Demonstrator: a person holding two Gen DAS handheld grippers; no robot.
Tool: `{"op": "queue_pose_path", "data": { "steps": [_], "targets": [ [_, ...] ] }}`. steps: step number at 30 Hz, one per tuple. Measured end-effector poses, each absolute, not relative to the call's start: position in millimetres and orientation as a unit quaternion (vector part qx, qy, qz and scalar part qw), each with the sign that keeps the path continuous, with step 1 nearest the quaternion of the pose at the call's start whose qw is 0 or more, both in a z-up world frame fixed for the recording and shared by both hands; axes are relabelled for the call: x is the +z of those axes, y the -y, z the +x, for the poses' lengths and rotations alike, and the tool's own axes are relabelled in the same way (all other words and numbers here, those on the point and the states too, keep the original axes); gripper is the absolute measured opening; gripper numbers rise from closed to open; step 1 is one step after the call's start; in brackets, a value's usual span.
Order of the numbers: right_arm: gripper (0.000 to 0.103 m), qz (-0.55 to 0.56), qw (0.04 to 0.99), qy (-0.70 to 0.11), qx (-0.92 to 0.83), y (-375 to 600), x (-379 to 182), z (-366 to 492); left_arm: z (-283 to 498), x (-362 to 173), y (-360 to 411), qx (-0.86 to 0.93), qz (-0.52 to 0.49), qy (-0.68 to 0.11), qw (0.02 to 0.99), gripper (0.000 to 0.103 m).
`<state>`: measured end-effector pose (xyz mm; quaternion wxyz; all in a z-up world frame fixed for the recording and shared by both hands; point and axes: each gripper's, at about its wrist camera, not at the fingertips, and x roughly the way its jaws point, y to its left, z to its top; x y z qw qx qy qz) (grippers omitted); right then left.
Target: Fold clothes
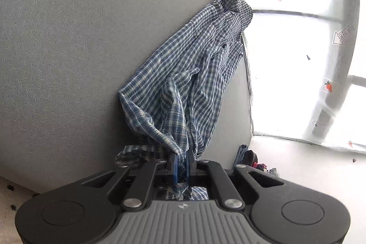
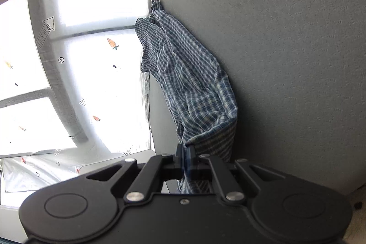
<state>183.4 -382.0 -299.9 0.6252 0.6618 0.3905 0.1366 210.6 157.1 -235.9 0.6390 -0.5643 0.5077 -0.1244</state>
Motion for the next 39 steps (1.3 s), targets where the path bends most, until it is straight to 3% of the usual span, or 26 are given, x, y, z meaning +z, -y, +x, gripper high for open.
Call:
{"op": "queue_pose_path", "data": {
  "steps": [10, 28, 34, 36, 39],
  "targets": [
    [0.003, 0.714, 0.606, -0.329, 0.122, 392, -294, 223, 259, -233, -160, -0.126, -0.637, -0.445, 0.616, 0.006],
    [0.006, 0.731, 0.572, -0.368, 0.049, 396, -328, 371, 403, -282, -154, -0.074, -0.640, -0.487, 0.590, 0.009],
    [0.009, 0.736, 0.563, -0.376, 0.018, 404, -337, 398, 434, -300, -154, -0.059, -0.653, -0.491, 0.574, 0.020],
    [0.009, 0.749, 0.551, -0.368, 0.012, 407, -342, 403, 437, -306, -155, -0.051, -0.676, -0.480, 0.557, 0.029],
    [0.009, 0.755, 0.552, -0.354, 0.010, 410, -343, 413, 437, -309, -160, -0.040, -0.701, -0.449, 0.553, 0.032]
  ]
}}
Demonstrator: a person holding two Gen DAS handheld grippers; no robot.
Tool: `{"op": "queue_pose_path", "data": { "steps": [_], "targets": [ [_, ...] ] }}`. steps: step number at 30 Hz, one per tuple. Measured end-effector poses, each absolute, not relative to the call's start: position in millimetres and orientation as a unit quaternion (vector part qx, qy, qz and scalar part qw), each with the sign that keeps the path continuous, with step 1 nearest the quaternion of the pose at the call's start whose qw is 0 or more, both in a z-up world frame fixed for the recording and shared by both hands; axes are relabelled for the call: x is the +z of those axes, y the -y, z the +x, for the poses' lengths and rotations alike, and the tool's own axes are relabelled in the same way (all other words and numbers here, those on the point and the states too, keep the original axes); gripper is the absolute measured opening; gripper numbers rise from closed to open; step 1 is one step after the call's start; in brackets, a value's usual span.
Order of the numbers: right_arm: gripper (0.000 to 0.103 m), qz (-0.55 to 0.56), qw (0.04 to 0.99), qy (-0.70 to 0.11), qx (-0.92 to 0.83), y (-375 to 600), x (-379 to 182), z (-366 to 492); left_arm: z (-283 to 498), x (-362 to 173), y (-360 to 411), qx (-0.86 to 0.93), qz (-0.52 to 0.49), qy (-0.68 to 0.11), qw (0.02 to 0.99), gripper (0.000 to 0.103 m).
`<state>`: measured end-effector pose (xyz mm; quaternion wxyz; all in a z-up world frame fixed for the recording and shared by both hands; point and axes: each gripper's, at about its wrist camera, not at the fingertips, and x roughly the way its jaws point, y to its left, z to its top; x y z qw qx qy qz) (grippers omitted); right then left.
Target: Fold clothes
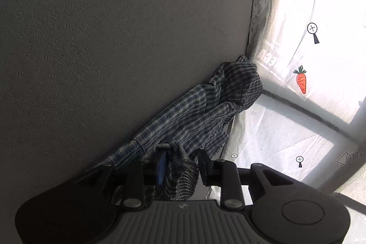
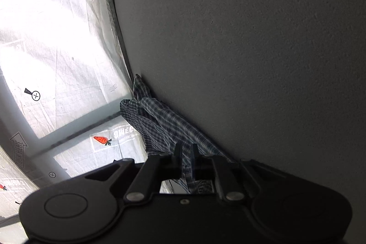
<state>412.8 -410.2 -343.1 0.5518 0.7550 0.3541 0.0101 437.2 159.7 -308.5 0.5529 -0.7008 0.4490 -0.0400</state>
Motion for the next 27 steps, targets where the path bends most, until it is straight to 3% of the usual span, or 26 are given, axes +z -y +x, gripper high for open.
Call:
{"op": "queue_pose_path", "data": {
  "steps": [7, 12, 19, 27],
  "targets": [
    [0.012, 0.672, 0.636, -0.379, 0.037, 403, -307, 426, 442, -278, -173, -0.046, -0.685, -0.422, 0.592, 0.036],
    [0.012, 0.680, 0.629, -0.372, 0.061, 384, -298, 405, 417, -263, -166, -0.072, -0.681, -0.425, 0.592, 0.041],
    [0.012, 0.640, 0.636, -0.427, 0.060, 359, -298, 370, 364, -259, -147, -0.097, -0.648, -0.475, 0.587, 0.041],
    [0.012, 0.613, 0.641, -0.456, 0.079, 336, -302, 385, 373, -263, -127, -0.126, -0.622, -0.511, 0.579, 0.041]
  ]
}}
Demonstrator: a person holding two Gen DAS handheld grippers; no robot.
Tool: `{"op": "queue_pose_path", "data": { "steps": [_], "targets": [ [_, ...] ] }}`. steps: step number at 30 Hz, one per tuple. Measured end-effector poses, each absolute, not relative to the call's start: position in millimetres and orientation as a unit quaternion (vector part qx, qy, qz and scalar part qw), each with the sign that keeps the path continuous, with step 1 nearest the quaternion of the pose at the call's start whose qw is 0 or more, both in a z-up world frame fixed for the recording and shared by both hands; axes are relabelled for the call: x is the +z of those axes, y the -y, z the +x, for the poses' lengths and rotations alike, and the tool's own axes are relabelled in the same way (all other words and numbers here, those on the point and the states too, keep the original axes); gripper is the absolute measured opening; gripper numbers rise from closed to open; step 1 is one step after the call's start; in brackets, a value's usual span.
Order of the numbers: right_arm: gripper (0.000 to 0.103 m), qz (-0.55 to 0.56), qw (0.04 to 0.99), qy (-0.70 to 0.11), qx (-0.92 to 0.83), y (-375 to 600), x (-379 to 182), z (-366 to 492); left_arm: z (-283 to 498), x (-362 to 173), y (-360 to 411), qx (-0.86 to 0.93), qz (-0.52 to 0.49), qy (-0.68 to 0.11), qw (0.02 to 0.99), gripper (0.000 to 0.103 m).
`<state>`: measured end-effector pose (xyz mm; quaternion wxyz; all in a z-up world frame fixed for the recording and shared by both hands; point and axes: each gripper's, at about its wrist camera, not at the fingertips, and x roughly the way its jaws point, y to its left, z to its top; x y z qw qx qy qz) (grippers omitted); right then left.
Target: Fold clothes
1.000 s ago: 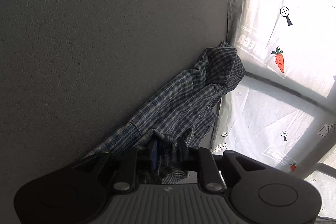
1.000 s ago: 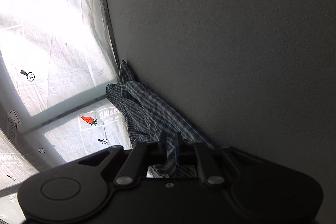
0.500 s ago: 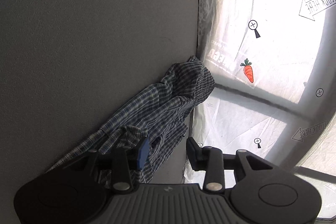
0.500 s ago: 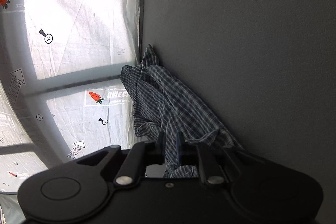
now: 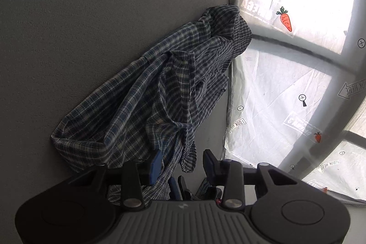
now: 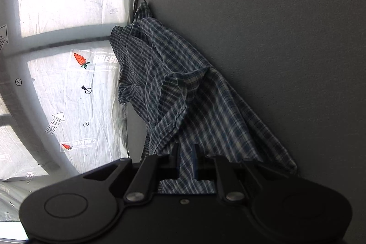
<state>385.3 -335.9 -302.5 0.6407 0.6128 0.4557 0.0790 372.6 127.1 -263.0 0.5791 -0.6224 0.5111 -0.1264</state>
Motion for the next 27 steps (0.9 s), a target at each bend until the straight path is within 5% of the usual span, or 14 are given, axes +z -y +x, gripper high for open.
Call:
{"op": "queue_pose_path", "data": {
  "steps": [11, 27],
  "targets": [
    [0.011, 0.545, 0.667, -0.500, 0.089, 317, -300, 422, 442, -257, -87, -0.134, -0.482, -0.586, 0.638, 0.039],
    [0.011, 0.540, 0.674, -0.497, 0.082, 315, -309, 526, 528, -283, -75, -0.115, -0.516, -0.558, 0.640, 0.039]
  ]
}}
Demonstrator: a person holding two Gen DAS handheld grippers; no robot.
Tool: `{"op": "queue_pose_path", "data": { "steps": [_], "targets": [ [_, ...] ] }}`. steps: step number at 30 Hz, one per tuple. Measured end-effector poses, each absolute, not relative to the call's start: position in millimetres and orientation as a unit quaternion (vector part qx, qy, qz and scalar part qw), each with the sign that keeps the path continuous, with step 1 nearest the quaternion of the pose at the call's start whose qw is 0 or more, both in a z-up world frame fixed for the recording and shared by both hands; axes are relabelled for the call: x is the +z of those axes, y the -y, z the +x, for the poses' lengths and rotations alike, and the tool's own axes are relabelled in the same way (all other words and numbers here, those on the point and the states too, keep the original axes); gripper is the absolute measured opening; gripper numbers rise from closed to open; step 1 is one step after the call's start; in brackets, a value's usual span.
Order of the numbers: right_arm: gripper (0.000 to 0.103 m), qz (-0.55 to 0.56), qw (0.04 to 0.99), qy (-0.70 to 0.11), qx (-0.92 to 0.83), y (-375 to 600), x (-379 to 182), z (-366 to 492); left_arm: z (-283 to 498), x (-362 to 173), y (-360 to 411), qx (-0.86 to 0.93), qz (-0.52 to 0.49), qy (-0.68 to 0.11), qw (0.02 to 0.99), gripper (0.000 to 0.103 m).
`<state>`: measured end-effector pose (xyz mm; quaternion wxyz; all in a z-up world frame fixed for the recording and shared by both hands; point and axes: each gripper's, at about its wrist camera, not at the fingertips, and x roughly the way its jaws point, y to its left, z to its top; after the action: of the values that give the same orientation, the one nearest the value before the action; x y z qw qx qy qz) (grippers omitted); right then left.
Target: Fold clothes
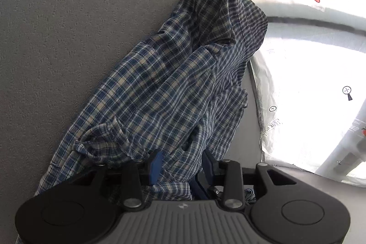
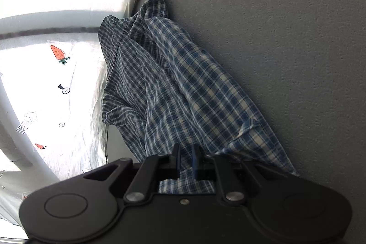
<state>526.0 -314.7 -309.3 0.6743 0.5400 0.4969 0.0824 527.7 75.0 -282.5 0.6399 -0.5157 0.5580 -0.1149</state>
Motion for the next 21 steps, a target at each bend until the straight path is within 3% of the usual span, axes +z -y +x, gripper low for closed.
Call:
{"op": "queue_pose_path", "data": {
  "steps": [11, 17, 21],
  "targets": [
    [0.012, 0.419, 0.774, -0.469, 0.068, 317, -254, 482, 477, -217, -104, -0.094, -0.461, -0.493, 0.732, 0.041],
    [0.012, 0.293, 0.828, -0.475, 0.056, 290, -238, 436, 414, -212, -88, -0.072, -0.320, -0.539, 0.776, 0.041],
    [0.012, 0.220, 0.848, -0.479, 0.054, 271, -235, 413, 385, -225, -77, -0.072, -0.277, -0.565, 0.774, 0.041]
  ]
}}
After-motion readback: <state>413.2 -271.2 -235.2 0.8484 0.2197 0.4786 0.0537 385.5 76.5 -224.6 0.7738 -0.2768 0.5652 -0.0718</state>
